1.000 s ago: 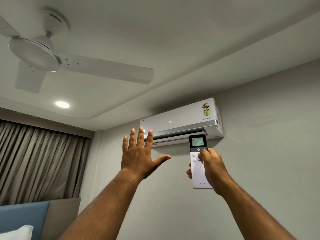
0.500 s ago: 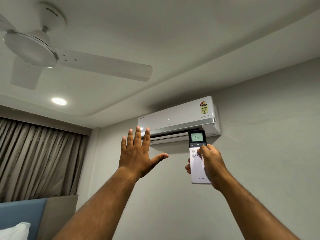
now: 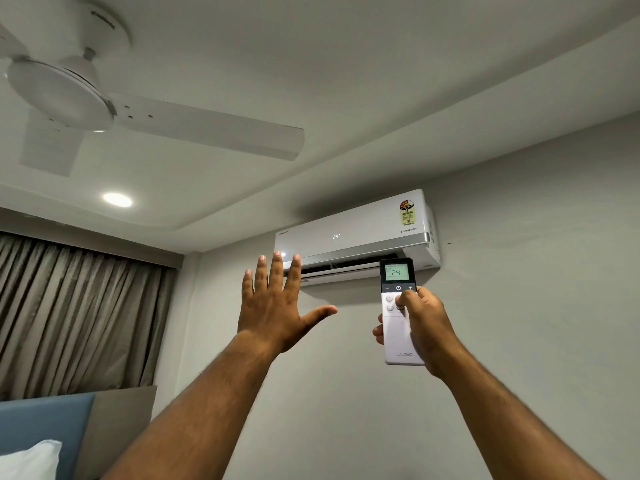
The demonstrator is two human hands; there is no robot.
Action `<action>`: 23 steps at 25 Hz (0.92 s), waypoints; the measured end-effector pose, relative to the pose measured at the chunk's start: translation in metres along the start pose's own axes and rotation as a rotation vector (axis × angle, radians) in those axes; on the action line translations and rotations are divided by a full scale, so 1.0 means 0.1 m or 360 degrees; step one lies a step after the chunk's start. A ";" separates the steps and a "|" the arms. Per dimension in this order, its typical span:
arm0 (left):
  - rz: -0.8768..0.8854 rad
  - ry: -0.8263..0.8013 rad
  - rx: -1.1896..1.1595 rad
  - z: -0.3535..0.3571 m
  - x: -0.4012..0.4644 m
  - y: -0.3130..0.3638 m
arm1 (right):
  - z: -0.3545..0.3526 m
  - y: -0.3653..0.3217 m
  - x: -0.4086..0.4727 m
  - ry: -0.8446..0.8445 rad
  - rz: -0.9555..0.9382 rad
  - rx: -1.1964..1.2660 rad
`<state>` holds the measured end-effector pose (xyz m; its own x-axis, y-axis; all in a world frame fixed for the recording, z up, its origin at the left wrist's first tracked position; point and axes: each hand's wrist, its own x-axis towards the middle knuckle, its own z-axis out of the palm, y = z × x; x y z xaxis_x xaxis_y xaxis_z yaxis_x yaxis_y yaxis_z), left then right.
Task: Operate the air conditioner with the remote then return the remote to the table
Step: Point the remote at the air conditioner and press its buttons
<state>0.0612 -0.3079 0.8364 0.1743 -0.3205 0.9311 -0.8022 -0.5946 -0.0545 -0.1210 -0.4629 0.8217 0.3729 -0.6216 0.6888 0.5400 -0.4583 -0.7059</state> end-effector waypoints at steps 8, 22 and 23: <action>0.0003 0.0015 -0.0010 0.02 -0.01 0.03 | -0.04 0.00 -0.01 0.0010 0.0001 -0.0045; -0.0004 0.0026 -0.0019 0.00 -0.04 0.12 | -0.07 0.04 -0.07 0.0019 0.0027 -0.0017; -0.0012 0.0037 -0.0018 0.00 -0.05 0.12 | -0.06 0.04 -0.07 0.0017 0.0031 -0.0019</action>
<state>0.0510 -0.3136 0.8311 0.1673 -0.2987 0.9396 -0.8074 -0.5884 -0.0433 -0.1263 -0.4644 0.8131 0.3750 -0.6374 0.6731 0.5238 -0.4533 -0.7212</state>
